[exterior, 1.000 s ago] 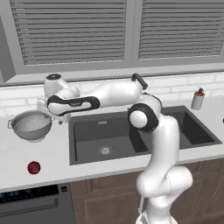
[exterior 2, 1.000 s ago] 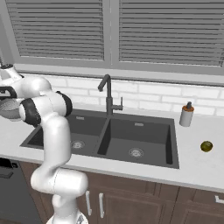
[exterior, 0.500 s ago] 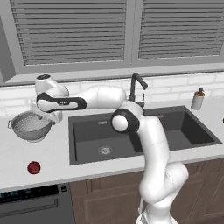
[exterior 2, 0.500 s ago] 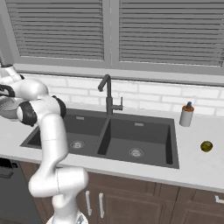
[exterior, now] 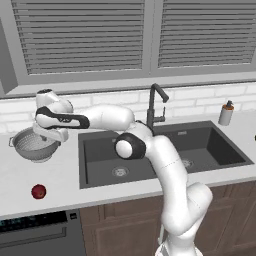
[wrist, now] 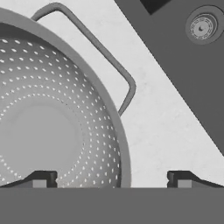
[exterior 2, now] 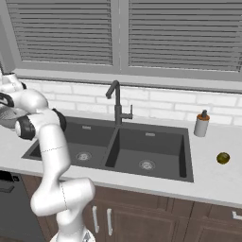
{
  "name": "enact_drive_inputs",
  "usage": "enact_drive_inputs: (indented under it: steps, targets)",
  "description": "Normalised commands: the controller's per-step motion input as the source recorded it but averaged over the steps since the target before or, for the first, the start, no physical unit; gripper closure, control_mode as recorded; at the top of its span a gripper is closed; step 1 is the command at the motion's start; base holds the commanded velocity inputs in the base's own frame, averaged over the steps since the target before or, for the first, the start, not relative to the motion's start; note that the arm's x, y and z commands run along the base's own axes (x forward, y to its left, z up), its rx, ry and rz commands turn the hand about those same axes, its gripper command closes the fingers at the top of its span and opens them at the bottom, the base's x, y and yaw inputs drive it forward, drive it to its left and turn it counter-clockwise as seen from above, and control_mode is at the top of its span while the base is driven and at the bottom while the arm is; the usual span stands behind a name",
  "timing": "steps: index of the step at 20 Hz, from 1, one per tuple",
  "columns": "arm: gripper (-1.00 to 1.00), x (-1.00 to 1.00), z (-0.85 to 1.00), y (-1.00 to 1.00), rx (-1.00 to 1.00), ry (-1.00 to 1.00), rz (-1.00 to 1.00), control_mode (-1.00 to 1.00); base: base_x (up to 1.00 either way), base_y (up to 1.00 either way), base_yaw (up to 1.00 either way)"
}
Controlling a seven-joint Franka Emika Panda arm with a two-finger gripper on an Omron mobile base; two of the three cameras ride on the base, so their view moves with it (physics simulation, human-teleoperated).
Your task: Put the colander in the sink, put the pear, kiwi in the colander, and turn on the sink faucet and pour water over the colander.
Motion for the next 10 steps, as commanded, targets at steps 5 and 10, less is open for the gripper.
enact_drive_inputs:
  steps: [5, 10]
  targets:
    - [-1.0, 0.1, -0.31, 0.0, 0.0, -0.13, 0.02, -1.0, 0.0, 0.0, 0.0]
    - [-1.0, 0.01, -0.39, 0.0, 0.0, -0.07, 0.01, -1.0, 0.0, 0.0, 0.0]
